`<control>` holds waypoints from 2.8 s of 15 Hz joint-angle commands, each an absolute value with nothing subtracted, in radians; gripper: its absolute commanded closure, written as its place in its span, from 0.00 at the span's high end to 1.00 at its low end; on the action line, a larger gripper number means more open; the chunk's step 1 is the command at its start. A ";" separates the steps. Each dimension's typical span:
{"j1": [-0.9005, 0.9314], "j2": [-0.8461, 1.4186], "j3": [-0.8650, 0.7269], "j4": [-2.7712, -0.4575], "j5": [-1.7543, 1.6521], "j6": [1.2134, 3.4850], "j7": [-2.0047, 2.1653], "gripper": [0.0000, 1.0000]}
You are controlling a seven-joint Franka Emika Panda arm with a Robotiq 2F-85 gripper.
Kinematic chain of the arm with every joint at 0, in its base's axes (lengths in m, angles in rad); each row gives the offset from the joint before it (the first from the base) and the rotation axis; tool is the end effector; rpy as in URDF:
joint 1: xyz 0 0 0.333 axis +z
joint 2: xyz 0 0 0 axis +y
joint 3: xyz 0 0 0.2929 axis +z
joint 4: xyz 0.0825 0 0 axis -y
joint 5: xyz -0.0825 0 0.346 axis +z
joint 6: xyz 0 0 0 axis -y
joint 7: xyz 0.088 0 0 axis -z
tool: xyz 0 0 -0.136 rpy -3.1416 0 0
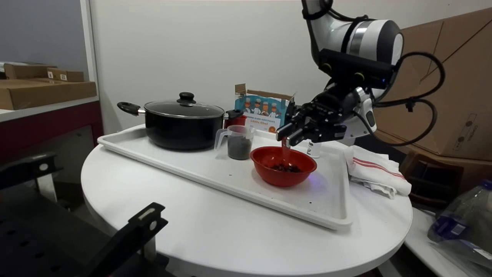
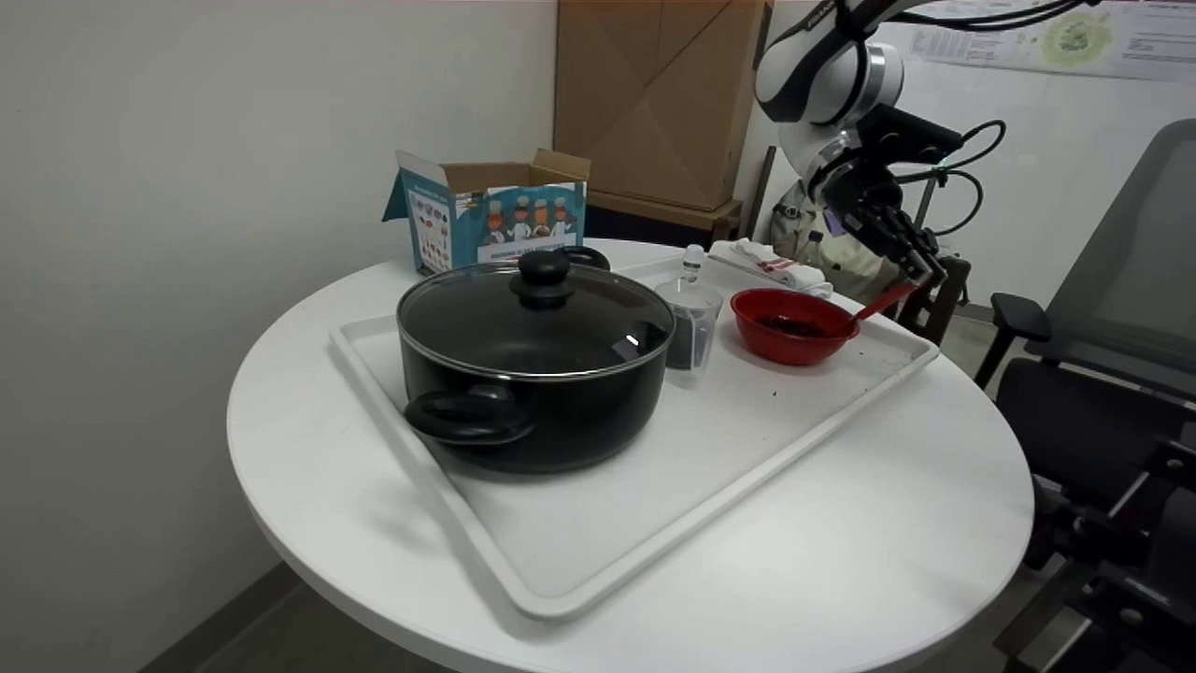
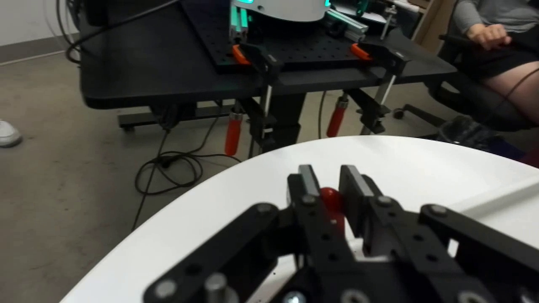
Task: Use the spoon to scoop some things from the bowl and put in the jug
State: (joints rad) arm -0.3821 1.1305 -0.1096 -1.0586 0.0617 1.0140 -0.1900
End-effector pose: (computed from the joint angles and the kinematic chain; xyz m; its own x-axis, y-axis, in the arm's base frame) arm 0.4854 -0.2345 0.1178 0.4072 -0.0423 -0.9124 -0.3775 -0.9174 -0.1259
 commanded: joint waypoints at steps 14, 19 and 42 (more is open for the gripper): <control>-0.222 1.058 -0.109 -1.244 -0.289 1.464 -0.244 0.05; -0.207 1.005 -0.107 -1.313 -0.293 1.513 -0.246 0.05; -0.231 0.759 -0.031 -1.577 -0.122 1.644 -0.294 0.05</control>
